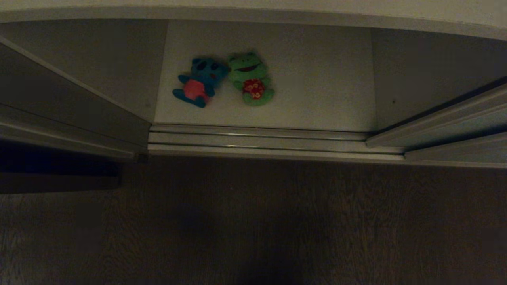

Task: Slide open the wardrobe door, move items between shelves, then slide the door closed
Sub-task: Close the door

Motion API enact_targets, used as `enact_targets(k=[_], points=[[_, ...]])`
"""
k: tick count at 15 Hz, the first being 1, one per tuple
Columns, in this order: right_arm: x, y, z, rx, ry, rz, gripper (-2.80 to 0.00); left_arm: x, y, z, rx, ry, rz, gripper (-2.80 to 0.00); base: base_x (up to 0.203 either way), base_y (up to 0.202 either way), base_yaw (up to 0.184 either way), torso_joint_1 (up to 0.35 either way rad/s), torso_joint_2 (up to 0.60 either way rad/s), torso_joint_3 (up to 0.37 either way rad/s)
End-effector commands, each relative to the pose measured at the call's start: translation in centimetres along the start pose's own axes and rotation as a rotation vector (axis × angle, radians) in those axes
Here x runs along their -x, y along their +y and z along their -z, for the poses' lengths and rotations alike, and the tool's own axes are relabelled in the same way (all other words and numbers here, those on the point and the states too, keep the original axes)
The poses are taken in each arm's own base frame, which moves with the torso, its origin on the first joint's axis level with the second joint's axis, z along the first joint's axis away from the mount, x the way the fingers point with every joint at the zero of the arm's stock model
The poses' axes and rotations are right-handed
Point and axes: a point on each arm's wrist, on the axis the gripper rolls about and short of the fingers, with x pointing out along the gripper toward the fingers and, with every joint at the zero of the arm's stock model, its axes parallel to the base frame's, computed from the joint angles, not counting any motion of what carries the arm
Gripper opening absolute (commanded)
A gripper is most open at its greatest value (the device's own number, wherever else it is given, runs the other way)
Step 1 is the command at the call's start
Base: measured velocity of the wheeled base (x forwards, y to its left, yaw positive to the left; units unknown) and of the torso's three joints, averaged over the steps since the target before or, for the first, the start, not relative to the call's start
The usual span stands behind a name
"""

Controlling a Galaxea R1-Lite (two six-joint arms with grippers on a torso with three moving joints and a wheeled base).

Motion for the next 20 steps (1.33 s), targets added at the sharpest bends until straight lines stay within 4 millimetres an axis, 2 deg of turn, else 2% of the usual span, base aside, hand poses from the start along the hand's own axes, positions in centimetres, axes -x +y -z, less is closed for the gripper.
enact_targets(k=[1,10,20], points=[[0.01,0.00,0.00,0.001,-0.001,-0.001,-2.80,-0.01,-0.03,0.29,0.010,0.000,0.000,-2.80,0.000,0.000,0.000,0.000,0.00,0.000],[0.01,0.00,0.00,0.001,-0.001,-0.001,-2.80,-0.01,-0.02,0.27,0.035,-0.001,-0.005,-2.80,0.000,0.000,0.000,0.000,0.00,0.009],[0.01,0.00,0.00,0.001,-0.001,-0.001,-2.80,-0.19,-0.02,0.29,0.022,-0.035,-0.006,-2.80,0.000,0.000,0.000,0.001,0.00,0.184]])
